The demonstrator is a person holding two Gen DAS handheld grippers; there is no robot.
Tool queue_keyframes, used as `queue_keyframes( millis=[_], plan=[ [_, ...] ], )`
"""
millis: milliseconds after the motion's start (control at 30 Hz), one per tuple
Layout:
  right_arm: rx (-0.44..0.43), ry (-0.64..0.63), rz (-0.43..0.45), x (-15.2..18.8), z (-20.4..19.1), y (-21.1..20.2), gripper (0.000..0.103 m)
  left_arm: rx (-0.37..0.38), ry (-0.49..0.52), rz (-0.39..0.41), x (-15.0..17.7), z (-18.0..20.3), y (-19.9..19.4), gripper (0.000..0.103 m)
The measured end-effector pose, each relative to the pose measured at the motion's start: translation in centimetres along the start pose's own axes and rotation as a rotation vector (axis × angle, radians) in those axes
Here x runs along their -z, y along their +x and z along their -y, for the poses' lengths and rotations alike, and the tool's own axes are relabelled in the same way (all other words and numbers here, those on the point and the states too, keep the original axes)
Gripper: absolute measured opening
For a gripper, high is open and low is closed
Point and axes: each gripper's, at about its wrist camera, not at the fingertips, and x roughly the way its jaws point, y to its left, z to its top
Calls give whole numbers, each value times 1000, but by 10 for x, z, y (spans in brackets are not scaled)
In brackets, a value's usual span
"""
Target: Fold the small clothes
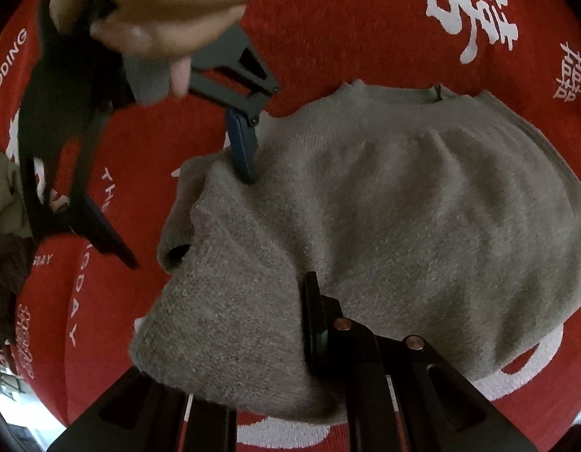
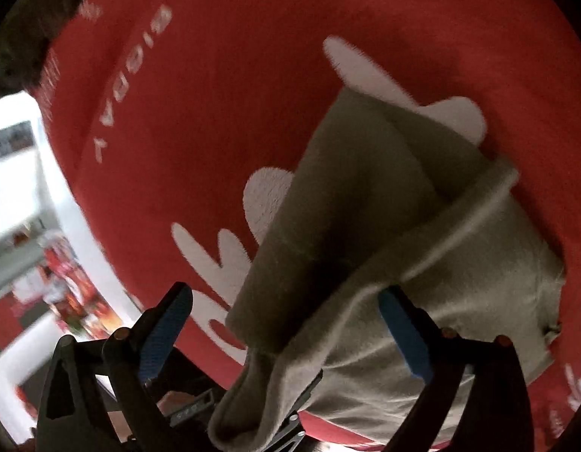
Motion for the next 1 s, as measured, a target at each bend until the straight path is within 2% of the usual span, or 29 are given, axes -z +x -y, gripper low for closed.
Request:
queue_keyframes(
  millis=[67, 100, 133, 167, 200, 367, 500, 567, 633, 800, 900, 1000],
  plan=[
    [68, -17, -42, -5, -5, 12, 97, -6, 15, 3, 2, 1, 0, 14],
    [92, -24, -50, -5, -6, 16, 92, -9, 22, 4, 3, 2, 0, 14],
    [114, -36, -42, -4, -6, 16, 65, -10, 30, 4, 3, 3, 0, 14],
    [144, -43, -23, -1, -4, 13, 25, -10, 32, 7, 4, 2, -1, 14],
    [150, -32, 19, 3, 3, 4, 18, -7, 35, 15, 3, 2, -4, 14],
    [-79, 38, 200, 45, 41, -38, 15, 19, 57, 54, -6, 6, -28, 14],
    [-278, 94, 367, 100, 74, -73, 15, 28, 123, 105, -17, 21, -62, 14],
    [-352, 118, 431, 118, 84, -88, 15, 45, 147, 137, -24, 29, -79, 14],
    [-434, 135, 520, 150, 100, -101, 15, 62, 172, 167, -34, 40, -96, 14],
    [-550, 198, 746, 237, 150, -123, 15, 113, 289, 236, -54, 94, -122, 14],
    [-575, 256, 853, 290, 184, -117, 15, 157, 371, 252, -58, 135, -127, 14],
    [-599, 336, 919, 337, 218, -98, 15, 199, 446, 248, -57, 176, -122, 14]
  ],
)
